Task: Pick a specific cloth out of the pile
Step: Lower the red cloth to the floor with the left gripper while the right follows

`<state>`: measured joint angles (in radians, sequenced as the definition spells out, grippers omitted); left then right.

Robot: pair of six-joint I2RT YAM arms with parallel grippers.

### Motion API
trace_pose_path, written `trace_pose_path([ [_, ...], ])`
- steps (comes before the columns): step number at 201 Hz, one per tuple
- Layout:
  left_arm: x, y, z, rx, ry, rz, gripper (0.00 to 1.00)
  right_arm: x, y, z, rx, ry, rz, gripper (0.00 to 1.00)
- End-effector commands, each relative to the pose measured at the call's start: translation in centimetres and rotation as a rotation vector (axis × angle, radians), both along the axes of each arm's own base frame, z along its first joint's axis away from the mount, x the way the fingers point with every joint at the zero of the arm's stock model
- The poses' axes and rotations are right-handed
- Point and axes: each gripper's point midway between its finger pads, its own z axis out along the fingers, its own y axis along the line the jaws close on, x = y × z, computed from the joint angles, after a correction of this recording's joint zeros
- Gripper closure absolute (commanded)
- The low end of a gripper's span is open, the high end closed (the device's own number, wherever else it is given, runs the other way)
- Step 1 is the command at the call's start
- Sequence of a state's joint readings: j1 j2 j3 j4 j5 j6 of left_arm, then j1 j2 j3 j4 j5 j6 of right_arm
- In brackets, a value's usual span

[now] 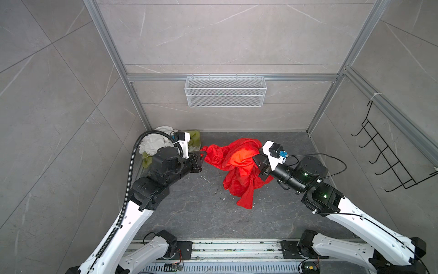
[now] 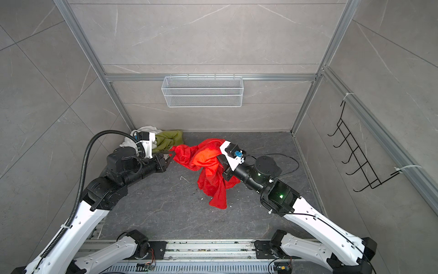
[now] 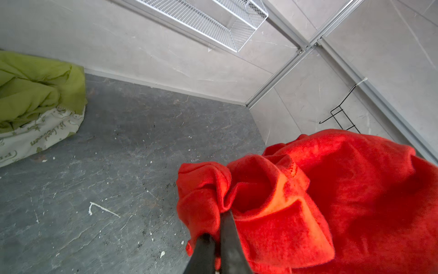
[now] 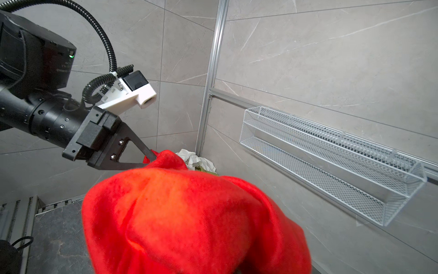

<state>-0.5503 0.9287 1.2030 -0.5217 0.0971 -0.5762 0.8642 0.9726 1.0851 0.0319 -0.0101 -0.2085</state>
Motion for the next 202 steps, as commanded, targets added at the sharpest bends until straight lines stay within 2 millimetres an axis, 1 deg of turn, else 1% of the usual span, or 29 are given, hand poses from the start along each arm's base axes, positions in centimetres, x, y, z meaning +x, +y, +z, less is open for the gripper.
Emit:
trace_pose_path([
  [1,-0.8,0.8,-0.4,-0.015,0.005,0.023,1.0,-0.1,-0.4,0.2,0.028,0.015,-0.005,1.0],
  [24,-1.4,1.5,-1.8,-0.015,0.032,0.047,1.0,-0.2,-0.1,-0.8,0.024,0.044,0.01,1.0],
  [54,-1.9,1.6,-3.7,-0.022,0.081,0.053,1.0,-0.2,0.1,-1.8,0.027,0.073,0.021,1.0],
  [86,-2.2,1.2,-6.1,-0.013,0.143,0.046,1.0,-0.2,0.1,-2.6,0.028,0.094,0.02,1.0],
  [108,-2.5,0.8,-8.2,0.007,0.19,0.043,1.0,-0.3,-0.1,-3.1,0.028,0.105,0.016,1.0],
  [125,-2.7,0.4,-9.3,0.027,0.207,0.043,1.0,-0.1,-0.2,-3.5,0.03,0.112,0.006,1.0],
  [150,-2.7,-0.8,-10.8,0.029,0.221,0.027,1.0,0.2,0.0,-4.2,0.033,0.127,-0.001,1.0],
  [202,-3.2,-4.5,-14.9,0.091,0.27,-0.044,1.0,0.9,0.6,-7.1,0.029,0.181,-0.013,1.0],
])
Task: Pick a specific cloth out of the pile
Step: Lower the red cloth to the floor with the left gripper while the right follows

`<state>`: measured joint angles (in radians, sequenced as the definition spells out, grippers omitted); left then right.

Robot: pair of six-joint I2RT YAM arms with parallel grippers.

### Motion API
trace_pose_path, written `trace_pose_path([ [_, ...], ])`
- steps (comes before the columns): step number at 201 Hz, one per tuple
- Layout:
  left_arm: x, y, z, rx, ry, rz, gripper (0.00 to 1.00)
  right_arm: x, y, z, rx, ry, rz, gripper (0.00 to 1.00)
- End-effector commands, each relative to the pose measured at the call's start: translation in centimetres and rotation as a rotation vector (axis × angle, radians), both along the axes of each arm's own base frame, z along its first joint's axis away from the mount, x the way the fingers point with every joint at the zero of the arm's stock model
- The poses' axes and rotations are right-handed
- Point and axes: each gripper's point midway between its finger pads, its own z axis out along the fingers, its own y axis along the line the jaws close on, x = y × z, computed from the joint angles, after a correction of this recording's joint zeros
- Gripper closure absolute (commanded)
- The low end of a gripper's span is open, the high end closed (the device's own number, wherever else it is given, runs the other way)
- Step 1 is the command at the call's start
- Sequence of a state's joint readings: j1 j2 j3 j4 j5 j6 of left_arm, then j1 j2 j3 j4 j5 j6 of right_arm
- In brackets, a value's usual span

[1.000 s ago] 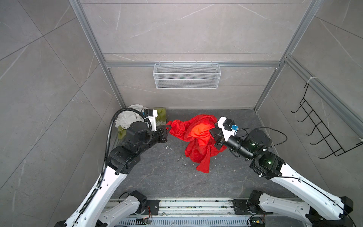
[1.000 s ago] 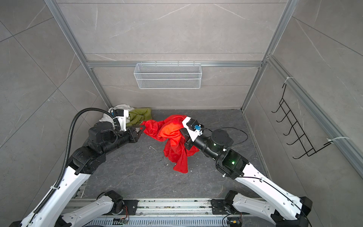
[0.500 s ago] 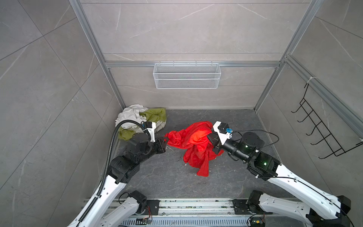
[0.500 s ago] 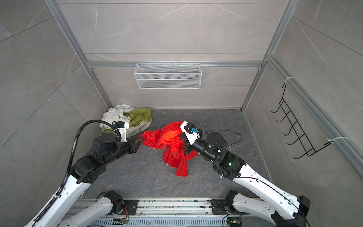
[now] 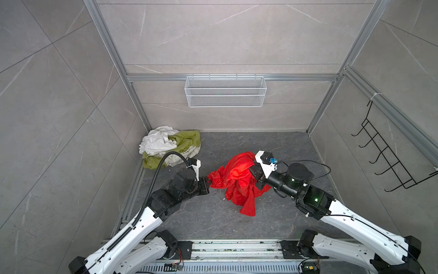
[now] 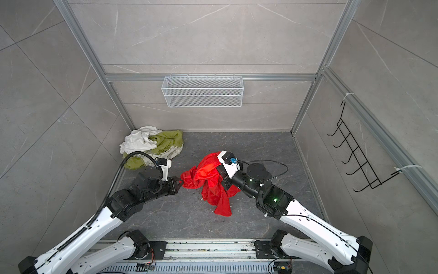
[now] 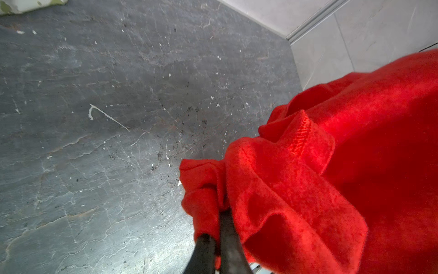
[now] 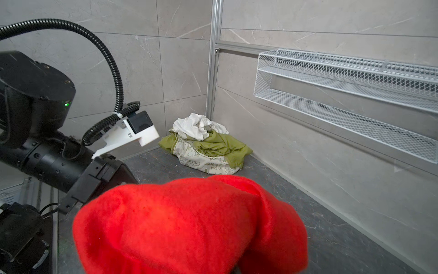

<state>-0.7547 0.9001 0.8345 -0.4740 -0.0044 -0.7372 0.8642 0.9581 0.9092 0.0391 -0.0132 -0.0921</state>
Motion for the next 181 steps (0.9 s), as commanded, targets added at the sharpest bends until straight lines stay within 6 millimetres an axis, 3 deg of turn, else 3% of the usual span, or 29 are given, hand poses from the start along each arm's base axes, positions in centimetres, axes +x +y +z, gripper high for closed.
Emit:
trace_pose_path([
  [1,0.5,-1.7,-0.1,-0.019,-0.027,-0.007,1.0,0.4,0.0,0.7,0.07,-0.006,-0.022,1.0],
  [83,-0.5,-5.2,-7.6,0.041,0.071,-0.106,1.0,1.0,-1.3,-7.1,0.011,0.113,-0.104,1.0],
  [181,-0.4,-7.0,-12.2,0.096,0.109,-0.166,0.98,2.0,-2.8,-15.4,-0.095,0.211,-0.209,1.0],
])
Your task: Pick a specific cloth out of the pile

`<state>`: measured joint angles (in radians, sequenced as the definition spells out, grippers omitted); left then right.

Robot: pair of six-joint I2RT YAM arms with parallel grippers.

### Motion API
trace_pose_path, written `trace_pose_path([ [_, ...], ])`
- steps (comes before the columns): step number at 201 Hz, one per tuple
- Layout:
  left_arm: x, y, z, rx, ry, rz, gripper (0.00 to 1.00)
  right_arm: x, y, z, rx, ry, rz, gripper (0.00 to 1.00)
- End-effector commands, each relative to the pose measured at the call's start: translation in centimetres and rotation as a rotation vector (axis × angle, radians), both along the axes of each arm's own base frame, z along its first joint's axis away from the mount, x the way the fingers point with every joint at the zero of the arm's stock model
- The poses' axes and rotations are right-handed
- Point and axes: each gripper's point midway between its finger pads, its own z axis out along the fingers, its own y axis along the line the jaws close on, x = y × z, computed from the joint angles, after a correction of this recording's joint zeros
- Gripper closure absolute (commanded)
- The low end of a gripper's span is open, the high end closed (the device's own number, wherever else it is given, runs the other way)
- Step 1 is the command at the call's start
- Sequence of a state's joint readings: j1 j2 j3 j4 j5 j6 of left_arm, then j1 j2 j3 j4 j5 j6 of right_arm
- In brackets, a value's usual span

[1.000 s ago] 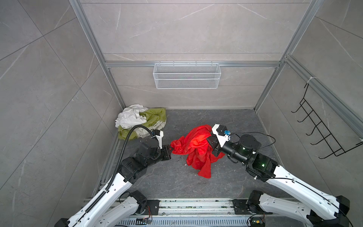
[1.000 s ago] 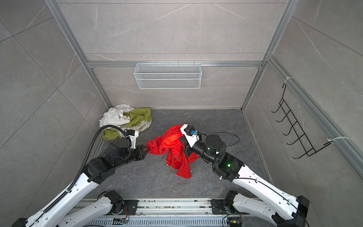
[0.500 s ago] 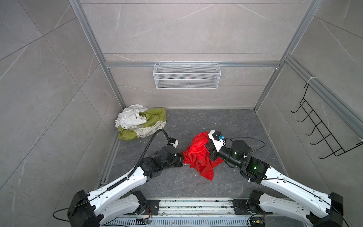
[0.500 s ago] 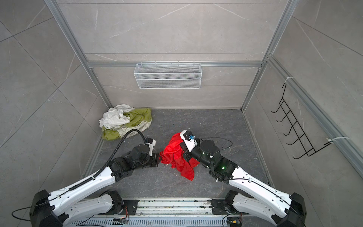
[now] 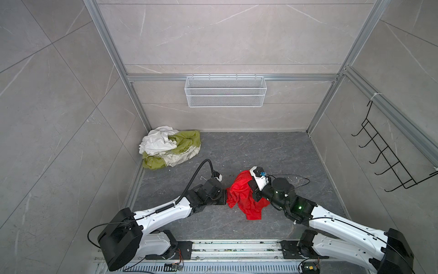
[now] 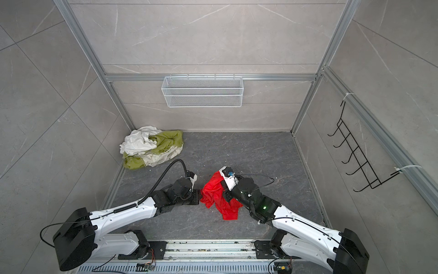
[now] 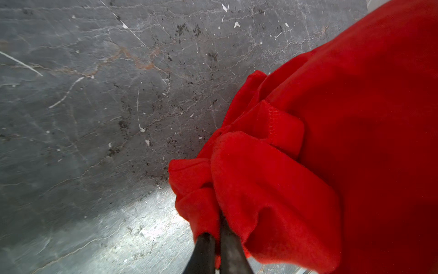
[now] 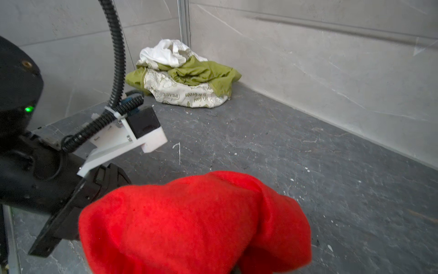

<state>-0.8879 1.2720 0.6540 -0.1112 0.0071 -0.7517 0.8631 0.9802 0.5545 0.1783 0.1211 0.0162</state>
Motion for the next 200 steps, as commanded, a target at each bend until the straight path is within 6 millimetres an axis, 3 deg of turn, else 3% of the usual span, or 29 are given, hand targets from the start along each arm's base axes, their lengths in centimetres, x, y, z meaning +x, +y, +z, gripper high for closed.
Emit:
trace_pose_path([
  [1,0.1,-1.0,0.4,-0.035,-0.029,-0.035,0.98,0.7,-0.7,-0.7,0.022,-0.004,-0.057,0.99],
  [46,-0.4,-0.4,-0.2,-0.018,-0.03,-0.043,0.76,1.0,-1.3,-3.7,-0.025,0.033,-0.092,0.82],
  [109,-0.2,0.8,2.3,0.016,-0.096,-0.037,0.65,1.3,-0.9,-2.9,-0.053,0.024,-0.068,0.52],
  [142,-0.2,1.9,4.6,0.037,-0.139,-0.034,0.64,0.3,-1.7,-0.8,-0.087,0.016,-0.039,0.37],
  [167,-0.1,2.6,6.6,0.046,-0.189,-0.033,0.64,-0.9,-2.6,1.2,-0.117,0.045,-0.022,0.31],
  [200,0.1,3.7,9.3,0.084,-0.269,-0.039,0.61,-1.8,-5.0,3.7,-0.105,0.025,-0.077,0.21],
])
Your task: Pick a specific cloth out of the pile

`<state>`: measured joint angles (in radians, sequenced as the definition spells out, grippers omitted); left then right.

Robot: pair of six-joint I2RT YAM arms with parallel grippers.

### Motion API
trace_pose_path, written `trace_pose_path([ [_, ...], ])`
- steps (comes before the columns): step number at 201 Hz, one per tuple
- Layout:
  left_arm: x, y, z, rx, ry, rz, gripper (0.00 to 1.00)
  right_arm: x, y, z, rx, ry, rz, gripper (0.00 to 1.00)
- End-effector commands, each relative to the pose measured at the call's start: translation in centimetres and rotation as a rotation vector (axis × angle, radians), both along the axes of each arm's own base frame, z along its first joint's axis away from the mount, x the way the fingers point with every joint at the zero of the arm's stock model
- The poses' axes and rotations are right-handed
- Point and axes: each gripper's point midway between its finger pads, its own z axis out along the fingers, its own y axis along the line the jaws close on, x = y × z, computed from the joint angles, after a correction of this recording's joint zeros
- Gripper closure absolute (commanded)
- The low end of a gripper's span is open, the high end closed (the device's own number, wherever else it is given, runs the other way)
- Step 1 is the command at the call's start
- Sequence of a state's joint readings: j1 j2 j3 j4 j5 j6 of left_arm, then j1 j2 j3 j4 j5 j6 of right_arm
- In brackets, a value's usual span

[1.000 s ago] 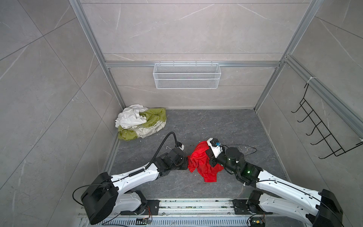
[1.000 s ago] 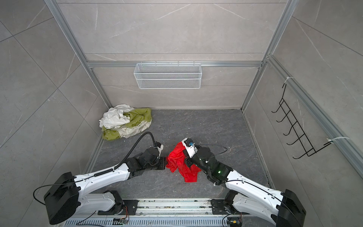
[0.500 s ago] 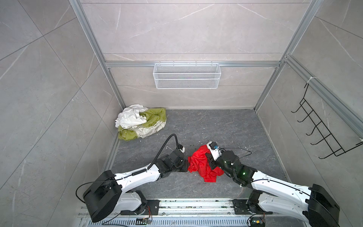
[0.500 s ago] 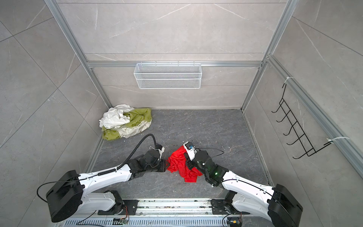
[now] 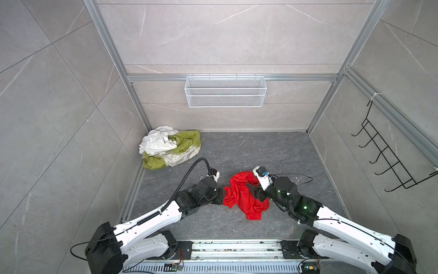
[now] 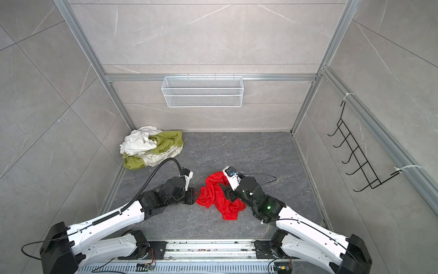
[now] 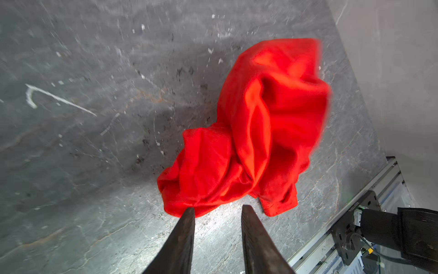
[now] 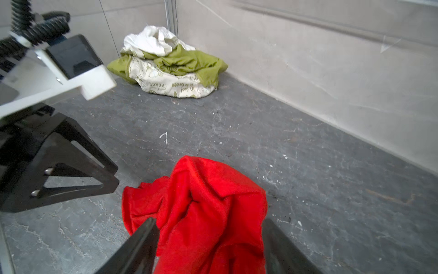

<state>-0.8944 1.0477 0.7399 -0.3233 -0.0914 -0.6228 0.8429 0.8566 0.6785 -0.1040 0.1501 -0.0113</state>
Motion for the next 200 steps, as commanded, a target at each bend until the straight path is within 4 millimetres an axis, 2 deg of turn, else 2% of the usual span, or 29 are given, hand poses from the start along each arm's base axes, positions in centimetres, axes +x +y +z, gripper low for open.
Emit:
trace_pose_path([
  [1,0.3,1.4,2.3,0.06,-0.087,-0.005,0.6,-1.0,-2.3,0.3,-0.053,0.023,-0.041,0.2],
  [13,0.7,2.6,2.9,0.1,-0.131,0.027,0.51,-0.5,-3.9,0.9,-0.072,-0.023,-0.107,0.15],
  [38,2.0,5.8,3.3,0.211,-0.235,0.139,0.12,2.0,-8.0,1.1,-0.131,-0.116,-0.295,0.08],
  [50,2.8,7.1,3.3,0.284,-0.299,0.176,0.02,3.5,-10.8,0.6,-0.121,-0.135,-0.41,0.08],
  [69,4.5,8.5,3.5,0.425,-0.405,0.183,0.02,5.3,-15.0,-0.8,-0.081,-0.16,-0.587,0.07],
  [77,5.5,9.6,2.8,0.502,-0.437,0.201,0.02,5.9,-16.7,-1.6,-0.084,-0.156,-0.661,0.07],
  [98,9.0,14.2,0.4,0.613,-0.448,0.289,0.02,7.4,-20.2,-5.2,-0.175,-0.097,-0.803,0.04],
  [115,11.4,18.0,-1.4,0.574,-0.388,0.382,0.04,8.5,-21.4,-7.5,-0.17,-0.095,-0.861,0.05],
  [124,12.5,18.9,-2.4,0.548,-0.378,0.389,0.05,8.9,-22.0,-8.6,-0.152,-0.123,-0.885,0.05],
  [150,15.4,20.3,-5.3,0.545,-0.419,0.405,0.06,10.1,-23.1,-11.0,-0.088,-0.169,-0.892,0.05],
  [160,16.1,21.0,-6.0,0.519,-0.43,0.442,0.06,10.6,-23.3,-10.9,-0.078,-0.188,-0.9,0.05],
  [174,16.8,20.9,-6.3,0.454,-0.432,0.408,0.06,11.3,-24.4,-11.0,-0.058,-0.167,-0.948,0.05],
  [195,17.2,21.7,-6.5,0.332,-0.38,0.378,0.09,12.9,-25.7,-11.9,-0.091,-0.077,-1.007,0.16],
  [196,17.2,21.8,-6.5,0.328,-0.378,0.381,0.09,12.9,-25.7,-12.0,-0.093,-0.074,-1.006,0.14],
  [198,17.2,22.0,-6.5,0.315,-0.377,0.386,0.09,13.0,-25.7,-12.0,-0.097,-0.068,-1.005,0.04],
  [200,17.2,22.2,-6.5,0.306,-0.375,0.389,0.1,13.1,-25.6,-12.1,-0.098,-0.064,-1.001,0.01],
])
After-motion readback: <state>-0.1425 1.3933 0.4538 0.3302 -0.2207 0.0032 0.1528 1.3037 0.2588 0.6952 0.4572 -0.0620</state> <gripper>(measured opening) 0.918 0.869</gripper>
